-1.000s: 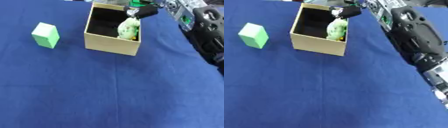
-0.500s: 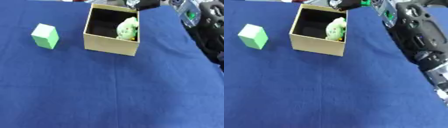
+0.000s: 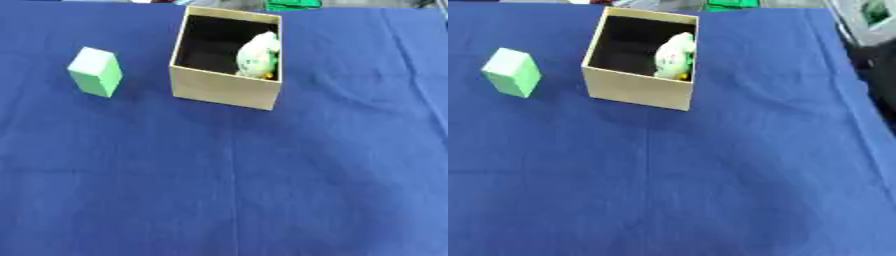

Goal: Pick up objects on the table and place them in the box.

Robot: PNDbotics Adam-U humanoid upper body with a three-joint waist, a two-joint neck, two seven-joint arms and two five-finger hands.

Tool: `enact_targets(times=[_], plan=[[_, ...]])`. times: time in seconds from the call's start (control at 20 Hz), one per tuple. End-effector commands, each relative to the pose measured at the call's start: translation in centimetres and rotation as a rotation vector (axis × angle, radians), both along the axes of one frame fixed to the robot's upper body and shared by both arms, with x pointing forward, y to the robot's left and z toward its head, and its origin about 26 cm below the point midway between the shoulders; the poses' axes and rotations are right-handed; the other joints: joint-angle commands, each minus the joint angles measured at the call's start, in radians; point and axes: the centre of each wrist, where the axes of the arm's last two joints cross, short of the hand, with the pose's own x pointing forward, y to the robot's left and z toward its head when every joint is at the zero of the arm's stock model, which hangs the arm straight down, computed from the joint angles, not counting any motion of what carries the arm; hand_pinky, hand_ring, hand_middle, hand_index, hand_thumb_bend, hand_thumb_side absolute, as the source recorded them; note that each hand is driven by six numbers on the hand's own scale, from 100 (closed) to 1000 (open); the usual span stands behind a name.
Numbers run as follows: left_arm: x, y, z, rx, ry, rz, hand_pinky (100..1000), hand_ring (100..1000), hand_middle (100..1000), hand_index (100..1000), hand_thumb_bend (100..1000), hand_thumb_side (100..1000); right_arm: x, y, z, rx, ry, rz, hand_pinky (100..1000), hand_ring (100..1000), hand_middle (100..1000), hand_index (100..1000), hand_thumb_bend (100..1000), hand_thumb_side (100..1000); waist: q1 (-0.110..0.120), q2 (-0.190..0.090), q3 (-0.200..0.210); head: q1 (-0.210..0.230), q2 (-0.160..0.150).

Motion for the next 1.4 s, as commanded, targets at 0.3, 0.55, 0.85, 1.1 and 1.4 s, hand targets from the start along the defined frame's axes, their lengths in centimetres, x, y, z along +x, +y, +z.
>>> enact_targets(times=[0.3,0.55,0.85,1.1,1.4], plan=[[-0.3,0.8,3.8,0.219,-0.043,0.093,769,666,645,788,308,853,-7.5,-1.6,0.9,0.23,-0.165,0.042,762,693,725,842,100,815,0.025,-0.015,-0.019,0.039,0.004],[-0.6,1.7,5.9,0.447,0.027,0.167,785,711,700,836,376,824,-7.8,-3.5,-0.5,0.327,-0.221,0.038,761,685,717,835,100,804,0.033,-0.012,-0.035,0.038,0.005],[1.1,4.8,7.6,0.756,0.237,0.173,812,767,760,885,448,759,-7.6,-5.0,-2.3,0.394,-0.244,0.038,762,679,712,829,100,806,0.036,-0.013,-0.055,0.038,0.009],[3.2,7.3,8.4,0.961,0.395,0.122,816,783,779,895,502,731,-7.6,-5.6,-3.1,0.439,-0.253,0.038,762,674,709,827,100,808,0.039,-0.013,-0.068,0.041,0.006],[5.6,9.5,9.3,1.152,0.509,0.115,833,823,810,908,644,685,-7.6,-5.8,-3.4,0.478,-0.258,0.047,761,664,701,821,100,804,0.048,-0.016,-0.08,0.055,0.008]])
